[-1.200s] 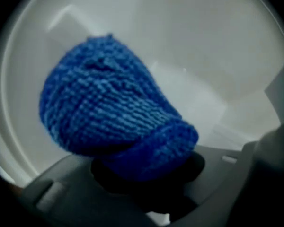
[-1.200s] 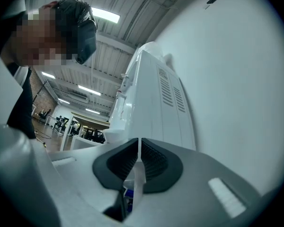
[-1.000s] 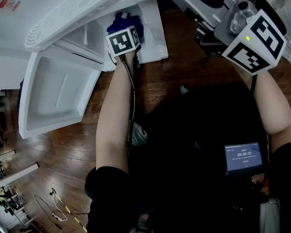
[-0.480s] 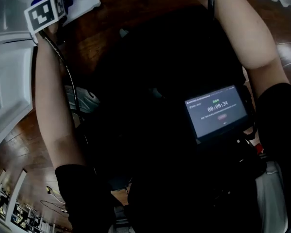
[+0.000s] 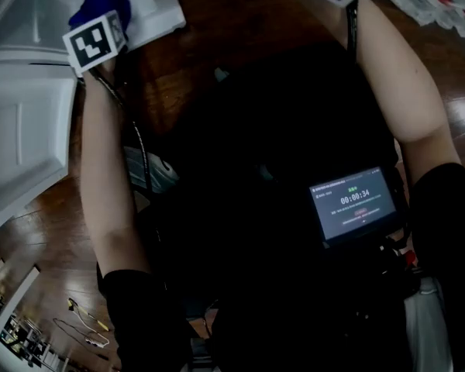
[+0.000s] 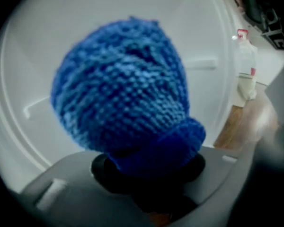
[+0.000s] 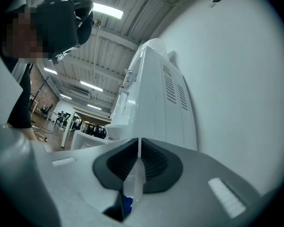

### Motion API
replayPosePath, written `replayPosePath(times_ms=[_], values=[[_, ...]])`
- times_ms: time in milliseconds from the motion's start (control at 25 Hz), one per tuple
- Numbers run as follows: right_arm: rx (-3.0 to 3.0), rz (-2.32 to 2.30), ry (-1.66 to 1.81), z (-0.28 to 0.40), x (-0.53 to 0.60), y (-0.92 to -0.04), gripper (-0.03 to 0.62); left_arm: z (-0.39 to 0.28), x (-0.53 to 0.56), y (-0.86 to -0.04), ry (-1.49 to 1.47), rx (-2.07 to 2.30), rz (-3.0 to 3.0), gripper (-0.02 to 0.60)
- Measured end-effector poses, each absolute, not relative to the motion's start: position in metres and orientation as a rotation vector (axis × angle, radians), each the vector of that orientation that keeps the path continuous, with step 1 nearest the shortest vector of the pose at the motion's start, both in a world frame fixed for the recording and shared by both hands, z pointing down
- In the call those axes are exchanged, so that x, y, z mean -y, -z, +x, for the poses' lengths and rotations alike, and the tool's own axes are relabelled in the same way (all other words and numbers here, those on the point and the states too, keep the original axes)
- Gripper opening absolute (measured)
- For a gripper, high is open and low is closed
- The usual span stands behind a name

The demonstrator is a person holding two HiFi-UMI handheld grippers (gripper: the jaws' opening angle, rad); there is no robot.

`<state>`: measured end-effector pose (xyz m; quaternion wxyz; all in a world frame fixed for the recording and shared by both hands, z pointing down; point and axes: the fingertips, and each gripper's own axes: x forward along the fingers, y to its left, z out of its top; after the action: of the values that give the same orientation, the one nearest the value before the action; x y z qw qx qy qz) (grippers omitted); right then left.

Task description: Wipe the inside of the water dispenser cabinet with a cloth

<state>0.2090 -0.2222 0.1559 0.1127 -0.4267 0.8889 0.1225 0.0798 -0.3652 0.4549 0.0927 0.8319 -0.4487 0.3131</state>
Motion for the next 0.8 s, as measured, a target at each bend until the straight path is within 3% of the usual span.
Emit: replayPosePath(times_ms=[160,360,600,800], values=[[-2.632,-1.232,-0.223,0.201,0.215,-0.165,0.023,0.121,0.286,-0.437,-0.788,1.161,2.555,0.196],[-2.622,-1.249,-0.087,0.196,0.208,-0.175,0.006,0.06,0.233,-0.36,-0.588,1.156,2.605,0.196],[-2.513,-1.305,-0.33,0.189,0.181,-0.133,0.008,-0.031,0.19,-0.246,-0.303,1.371,2.759,0.198],[-2.741,-1.166,-0.587,0.104,0.157,-0.156,0.008,-0.046,0.165,-0.209,-0.149,1.511,2.907,0.198]])
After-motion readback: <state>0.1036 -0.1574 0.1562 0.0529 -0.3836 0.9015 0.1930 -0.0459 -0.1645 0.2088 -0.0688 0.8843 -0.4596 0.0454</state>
